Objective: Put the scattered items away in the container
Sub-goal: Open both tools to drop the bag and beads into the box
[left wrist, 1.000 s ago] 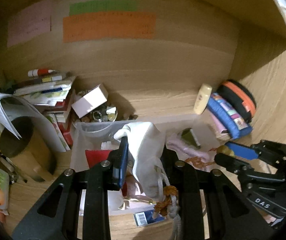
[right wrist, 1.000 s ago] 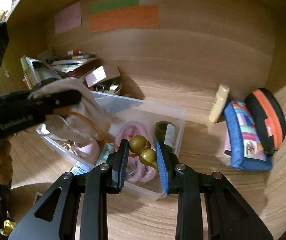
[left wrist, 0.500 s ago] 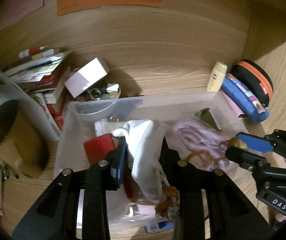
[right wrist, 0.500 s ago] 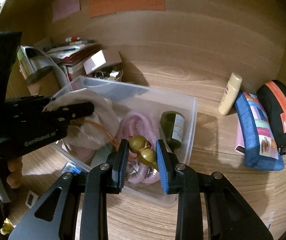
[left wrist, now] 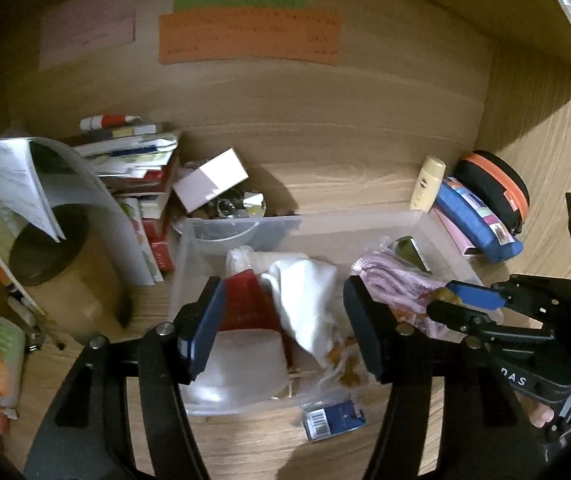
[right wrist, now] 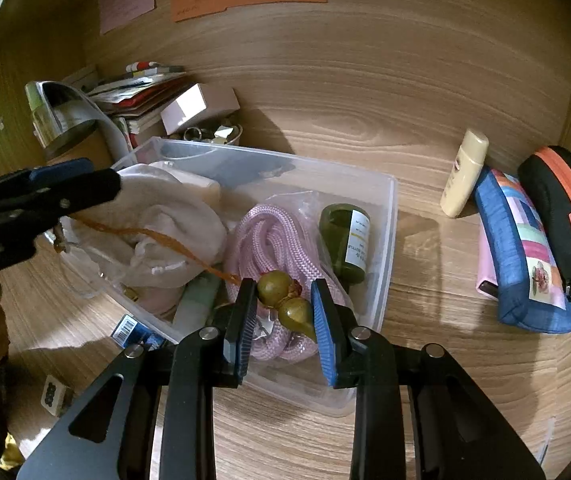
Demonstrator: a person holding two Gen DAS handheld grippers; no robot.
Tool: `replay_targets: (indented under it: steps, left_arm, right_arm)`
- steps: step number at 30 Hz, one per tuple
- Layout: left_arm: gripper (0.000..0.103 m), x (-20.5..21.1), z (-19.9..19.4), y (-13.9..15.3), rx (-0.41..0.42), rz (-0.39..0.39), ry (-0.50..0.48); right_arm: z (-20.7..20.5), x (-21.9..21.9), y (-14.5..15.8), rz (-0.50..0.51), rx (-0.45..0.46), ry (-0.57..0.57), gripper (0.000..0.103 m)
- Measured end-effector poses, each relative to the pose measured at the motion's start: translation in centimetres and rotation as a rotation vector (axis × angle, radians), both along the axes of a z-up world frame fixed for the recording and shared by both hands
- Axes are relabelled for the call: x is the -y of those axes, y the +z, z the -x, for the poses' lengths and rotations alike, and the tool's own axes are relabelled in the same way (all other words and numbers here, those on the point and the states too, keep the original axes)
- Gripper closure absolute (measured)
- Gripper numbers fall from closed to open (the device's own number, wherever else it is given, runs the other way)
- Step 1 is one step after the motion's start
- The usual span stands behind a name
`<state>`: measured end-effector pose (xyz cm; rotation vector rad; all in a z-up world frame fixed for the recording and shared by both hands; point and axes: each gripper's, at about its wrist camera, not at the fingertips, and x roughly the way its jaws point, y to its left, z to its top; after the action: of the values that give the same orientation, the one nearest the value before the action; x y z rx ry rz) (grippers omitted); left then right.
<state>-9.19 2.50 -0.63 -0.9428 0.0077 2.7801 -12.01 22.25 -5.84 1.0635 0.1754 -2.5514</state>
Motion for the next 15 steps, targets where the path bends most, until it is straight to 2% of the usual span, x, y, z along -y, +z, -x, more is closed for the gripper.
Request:
replay_targets:
  steps: [9,13,15]
  left_arm:
    - [0.03,0.6,-1.1,0.0,-0.023,0.0,0.025]
    - [0.028,1.1,-1.9,-0.2,-0.012,-0.006,0.025]
    - [0.028,1.3,-2.2,-0.2,0.001,-0.013,0.015]
  right_arm:
    - [-0.3,0.1,0.1,-0.027,-0.019,-0.004,0.077]
    - [-0.7,0.0,0.4,-0.032,-0.038,-0.009,0.068]
    - [-1.0,0.1,0.5,-0.037,-0.045,-0.011,0.068]
